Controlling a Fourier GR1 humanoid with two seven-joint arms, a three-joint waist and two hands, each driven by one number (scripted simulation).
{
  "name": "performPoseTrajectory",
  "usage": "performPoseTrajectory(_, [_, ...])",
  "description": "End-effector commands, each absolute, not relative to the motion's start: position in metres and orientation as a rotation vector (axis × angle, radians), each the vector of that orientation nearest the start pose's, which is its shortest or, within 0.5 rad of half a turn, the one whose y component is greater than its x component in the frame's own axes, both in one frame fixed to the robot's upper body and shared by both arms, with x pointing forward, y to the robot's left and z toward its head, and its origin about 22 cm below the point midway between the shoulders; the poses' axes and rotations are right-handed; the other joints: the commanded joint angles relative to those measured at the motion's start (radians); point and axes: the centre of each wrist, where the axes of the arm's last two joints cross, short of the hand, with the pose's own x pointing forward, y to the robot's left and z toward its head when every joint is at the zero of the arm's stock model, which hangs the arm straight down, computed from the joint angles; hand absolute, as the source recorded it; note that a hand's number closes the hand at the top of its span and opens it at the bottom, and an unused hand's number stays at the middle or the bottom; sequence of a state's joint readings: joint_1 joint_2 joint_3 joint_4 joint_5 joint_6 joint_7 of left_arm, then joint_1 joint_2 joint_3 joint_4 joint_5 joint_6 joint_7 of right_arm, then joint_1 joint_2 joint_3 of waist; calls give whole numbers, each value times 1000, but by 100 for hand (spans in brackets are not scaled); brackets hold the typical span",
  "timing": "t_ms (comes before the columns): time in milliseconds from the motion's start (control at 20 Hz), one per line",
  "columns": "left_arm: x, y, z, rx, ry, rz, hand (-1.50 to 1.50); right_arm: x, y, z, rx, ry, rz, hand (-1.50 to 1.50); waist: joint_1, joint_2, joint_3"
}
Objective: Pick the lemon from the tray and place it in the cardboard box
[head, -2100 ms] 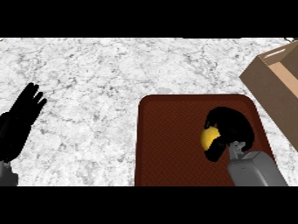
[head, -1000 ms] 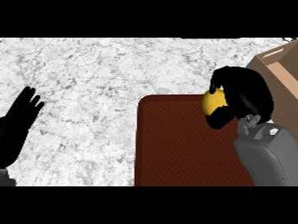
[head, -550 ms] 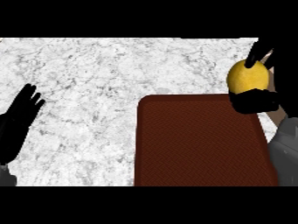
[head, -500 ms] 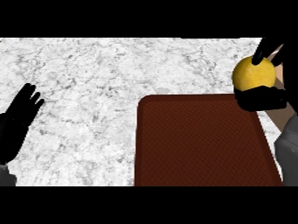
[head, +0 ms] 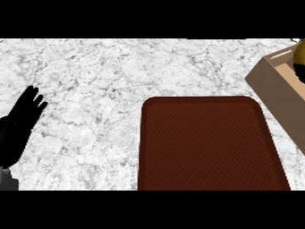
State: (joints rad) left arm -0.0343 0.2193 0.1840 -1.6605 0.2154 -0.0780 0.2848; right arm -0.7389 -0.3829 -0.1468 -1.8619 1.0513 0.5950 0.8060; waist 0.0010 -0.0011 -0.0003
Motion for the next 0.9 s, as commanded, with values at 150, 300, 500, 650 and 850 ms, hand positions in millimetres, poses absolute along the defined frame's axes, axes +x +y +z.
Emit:
performPoseTrajectory(150, [254, 311, 44, 64, -1443, 48, 0, 304, -299, 279, -1463, -1161, 569, 150, -1, 2, 0])
performPoseTrajectory(300, [252, 319, 45, 44, -1446, 42, 0, 316, -316, 266, -1480, -1176, 576, 150, 4, 3, 0])
performPoseTrajectory(500, [252, 327, 40, 48, -1458, 44, 0, 322, -336, 240, -1458, -1180, 556, 150, 2, 3, 0])
performPoseTrajectory(650, [234, 327, 51, 60, -1443, 44, 0, 337, -341, 203, -1430, -1141, 602, 150, 9, 2, 1])
performPoseTrajectory(850, [254, 330, 56, 61, -1452, 67, 0, 341, -358, 184, -1317, -1150, 578, 150, 3, 3, 0])
